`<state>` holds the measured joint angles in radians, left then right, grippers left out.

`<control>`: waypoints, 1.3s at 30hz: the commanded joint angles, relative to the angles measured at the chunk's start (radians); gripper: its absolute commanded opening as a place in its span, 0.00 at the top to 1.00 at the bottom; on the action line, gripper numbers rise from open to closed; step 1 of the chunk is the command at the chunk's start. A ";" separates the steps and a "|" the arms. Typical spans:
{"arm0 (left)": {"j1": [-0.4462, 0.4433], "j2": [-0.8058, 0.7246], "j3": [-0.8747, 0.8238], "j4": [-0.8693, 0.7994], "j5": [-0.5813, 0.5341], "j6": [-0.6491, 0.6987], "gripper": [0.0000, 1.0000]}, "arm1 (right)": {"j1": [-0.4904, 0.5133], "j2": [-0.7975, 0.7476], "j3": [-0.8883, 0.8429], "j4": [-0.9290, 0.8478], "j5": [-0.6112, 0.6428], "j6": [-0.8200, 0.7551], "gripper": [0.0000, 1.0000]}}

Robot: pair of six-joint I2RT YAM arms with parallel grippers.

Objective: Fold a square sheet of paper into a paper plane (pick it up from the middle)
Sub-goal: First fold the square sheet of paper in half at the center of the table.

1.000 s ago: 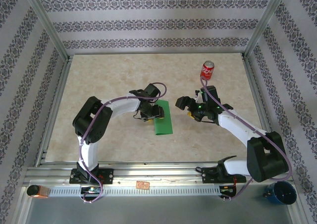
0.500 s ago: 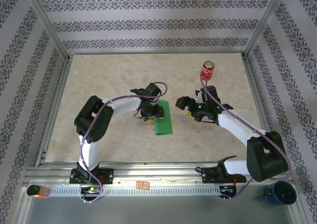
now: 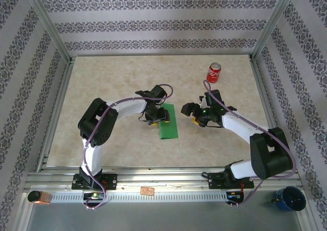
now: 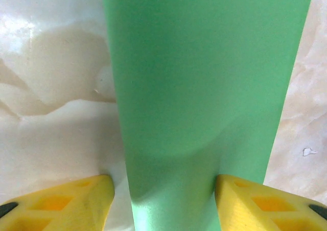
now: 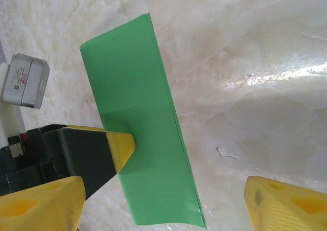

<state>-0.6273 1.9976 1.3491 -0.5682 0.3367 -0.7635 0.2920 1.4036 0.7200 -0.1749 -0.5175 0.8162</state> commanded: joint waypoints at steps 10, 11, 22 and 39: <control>-0.014 0.116 0.001 -0.105 -0.030 0.057 0.40 | 0.004 0.023 0.018 -0.008 -0.026 -0.004 0.19; -0.014 0.118 0.001 -0.107 -0.033 0.057 0.40 | 0.004 0.022 0.018 -0.007 -0.024 -0.002 0.19; -0.014 0.128 -0.018 -0.071 -0.030 0.010 0.40 | 0.012 0.054 0.038 0.007 -0.069 -0.024 0.38; -0.016 0.140 -0.027 -0.065 -0.030 -0.004 0.40 | 0.047 0.173 0.039 0.094 -0.129 -0.017 0.69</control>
<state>-0.6289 2.0254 1.3899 -0.6132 0.3386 -0.7597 0.3256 1.5528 0.7509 -0.1215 -0.6086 0.7944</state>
